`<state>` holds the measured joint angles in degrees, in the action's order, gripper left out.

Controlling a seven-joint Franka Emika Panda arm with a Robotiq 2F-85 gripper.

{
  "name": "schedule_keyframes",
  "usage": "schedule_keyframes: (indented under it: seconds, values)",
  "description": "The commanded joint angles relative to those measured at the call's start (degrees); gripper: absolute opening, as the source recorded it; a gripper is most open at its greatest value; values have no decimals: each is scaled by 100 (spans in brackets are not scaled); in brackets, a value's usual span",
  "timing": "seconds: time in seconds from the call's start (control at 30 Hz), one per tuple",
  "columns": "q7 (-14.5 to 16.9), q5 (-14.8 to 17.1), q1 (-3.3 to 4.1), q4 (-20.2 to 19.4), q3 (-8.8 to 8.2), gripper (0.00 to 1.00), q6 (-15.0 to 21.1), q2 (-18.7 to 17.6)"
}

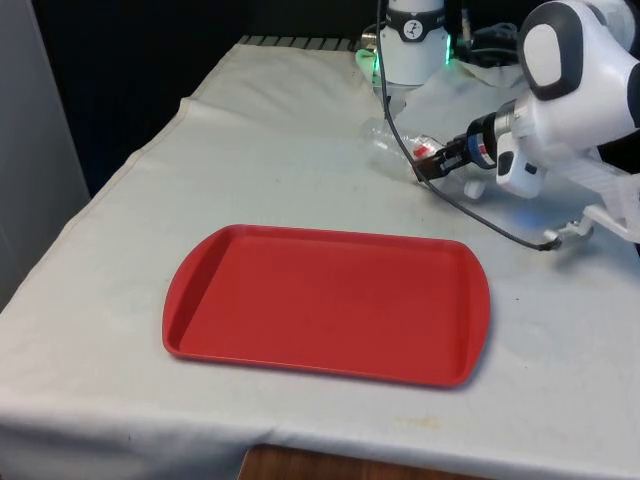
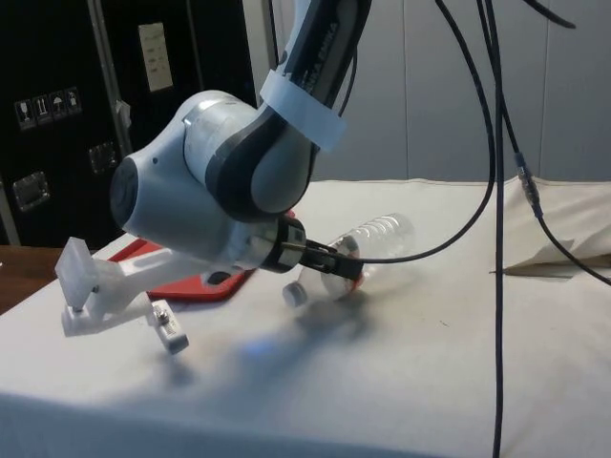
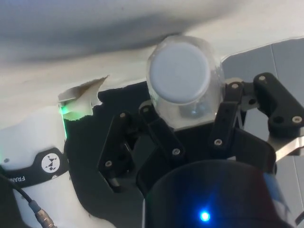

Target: Place the bottle upright on the tray.

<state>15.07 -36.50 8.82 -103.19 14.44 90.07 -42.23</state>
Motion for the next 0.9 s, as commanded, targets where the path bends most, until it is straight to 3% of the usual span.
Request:
schedule_keyframes:
  seconds: [0.0, 0.83, 0.87]
  values:
    - [23, 34, -11, -17, 23, 0, -52, 80]
    - [218, 201, -29, -160, 57, 0, -229, 802]
    - [201, 160, 0, -132, 34, 0, -258, 751]
